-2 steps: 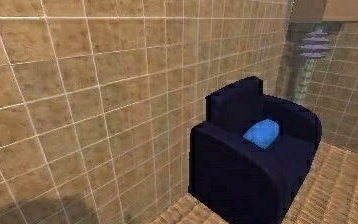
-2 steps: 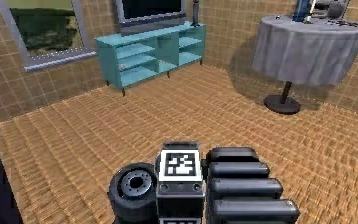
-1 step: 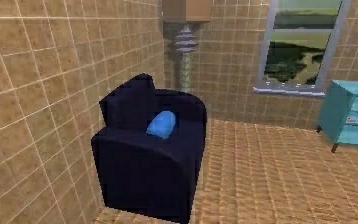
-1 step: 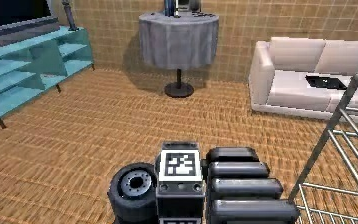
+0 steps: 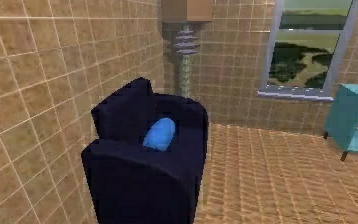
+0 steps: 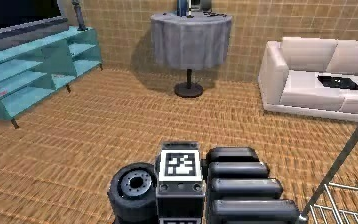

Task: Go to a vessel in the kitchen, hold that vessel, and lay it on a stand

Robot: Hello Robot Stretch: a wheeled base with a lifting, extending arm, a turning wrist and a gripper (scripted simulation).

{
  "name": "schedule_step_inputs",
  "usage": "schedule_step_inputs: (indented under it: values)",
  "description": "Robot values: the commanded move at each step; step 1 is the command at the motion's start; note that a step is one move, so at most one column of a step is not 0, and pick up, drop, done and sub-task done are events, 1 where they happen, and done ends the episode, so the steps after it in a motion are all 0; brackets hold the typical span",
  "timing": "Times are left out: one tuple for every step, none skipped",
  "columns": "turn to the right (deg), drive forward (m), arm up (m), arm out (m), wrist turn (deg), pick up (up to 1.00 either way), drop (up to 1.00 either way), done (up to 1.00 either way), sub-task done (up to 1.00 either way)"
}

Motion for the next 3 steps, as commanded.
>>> schedule_step_inputs:
  values:
    - [45.0, 0.0, 0.0, 0.0, 0.0, 0.0, 0.0, 0.0, 0.0]
    - [21.0, 0.0, 0.0, 0.0, 0.0, 0.0, 0.0, 0.0, 0.0]
    - [3.0, 0.0, 0.0, 0.0, 0.0, 0.0, 0.0, 0.0, 0.0]
